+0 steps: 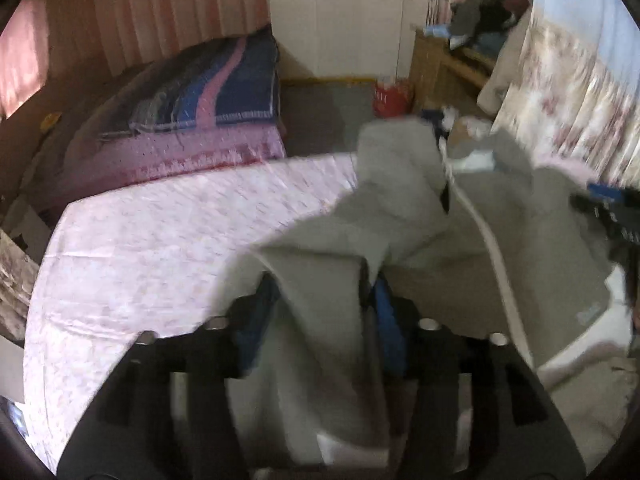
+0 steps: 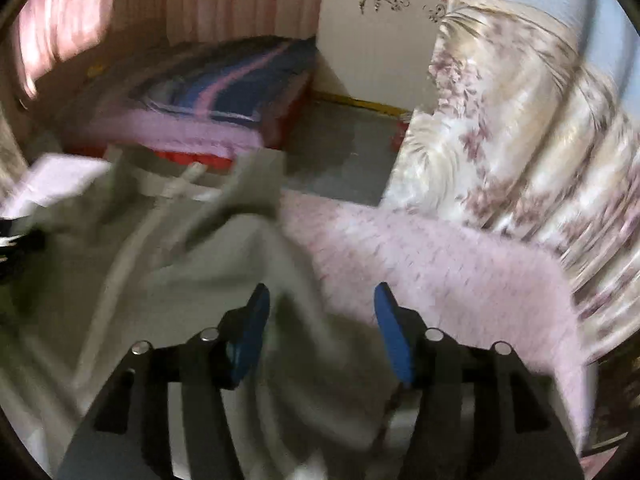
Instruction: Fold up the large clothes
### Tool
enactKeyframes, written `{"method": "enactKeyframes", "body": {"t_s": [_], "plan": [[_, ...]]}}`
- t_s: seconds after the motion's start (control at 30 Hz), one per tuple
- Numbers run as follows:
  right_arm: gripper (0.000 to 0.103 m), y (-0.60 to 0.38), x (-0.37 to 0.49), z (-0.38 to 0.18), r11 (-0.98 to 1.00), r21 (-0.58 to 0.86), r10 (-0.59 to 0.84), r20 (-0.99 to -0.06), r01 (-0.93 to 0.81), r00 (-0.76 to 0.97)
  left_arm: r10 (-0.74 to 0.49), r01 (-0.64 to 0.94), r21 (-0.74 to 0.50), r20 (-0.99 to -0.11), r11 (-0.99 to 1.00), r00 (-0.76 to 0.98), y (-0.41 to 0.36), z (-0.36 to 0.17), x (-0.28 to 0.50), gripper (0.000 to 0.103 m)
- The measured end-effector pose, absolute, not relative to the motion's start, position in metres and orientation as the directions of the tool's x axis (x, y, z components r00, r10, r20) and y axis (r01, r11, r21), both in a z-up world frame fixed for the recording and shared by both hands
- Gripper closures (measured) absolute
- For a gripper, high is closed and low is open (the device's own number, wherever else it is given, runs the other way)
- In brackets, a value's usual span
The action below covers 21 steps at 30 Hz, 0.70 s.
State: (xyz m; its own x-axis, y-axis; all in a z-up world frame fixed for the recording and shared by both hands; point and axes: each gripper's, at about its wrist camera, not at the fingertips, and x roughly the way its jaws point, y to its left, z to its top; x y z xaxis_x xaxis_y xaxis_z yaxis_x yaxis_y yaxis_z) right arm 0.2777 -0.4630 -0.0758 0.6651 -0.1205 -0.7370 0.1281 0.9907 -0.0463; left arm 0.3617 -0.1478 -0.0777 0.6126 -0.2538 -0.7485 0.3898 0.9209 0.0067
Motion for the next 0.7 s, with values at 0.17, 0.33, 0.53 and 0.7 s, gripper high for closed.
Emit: {"method": "enactKeyframes", "body": {"t_s": [0.17, 0.33, 0.53, 0.7], "plan": [[0.026, -0.455, 0.196, -0.081, 0.998, -0.041, -0.061, -0.742, 0.046, 0.668, -0.259, 0.369, 0.02, -0.679, 0.929, 0.687, -0.101, -0.039, 0.303, 0.016], [0.026, -0.453, 0.121, -0.097, 0.99, -0.113, -0.139, -0.751, 0.082, 0.646, -0.217, 0.311, 0.013, -0.688, 0.95, 0.692, -0.058, -0.045, 0.254, 0.016], [0.026, -0.427, 0.077, -0.093, 0.985, 0.174, 0.12, -0.749, 0.019, 0.652, -0.158, 0.226, 0.005, -0.701, 0.974, 0.695, -0.009, -0.066, 0.212, 0.016], [0.053, -0.406, 0.099, -0.118, 0.981, 0.192, 0.153, -0.812, 0.011, 0.563, -0.124, 0.162, -0.017, -0.721, 0.987, 0.681, 0.014, -0.075, 0.205, 0.015]]}}
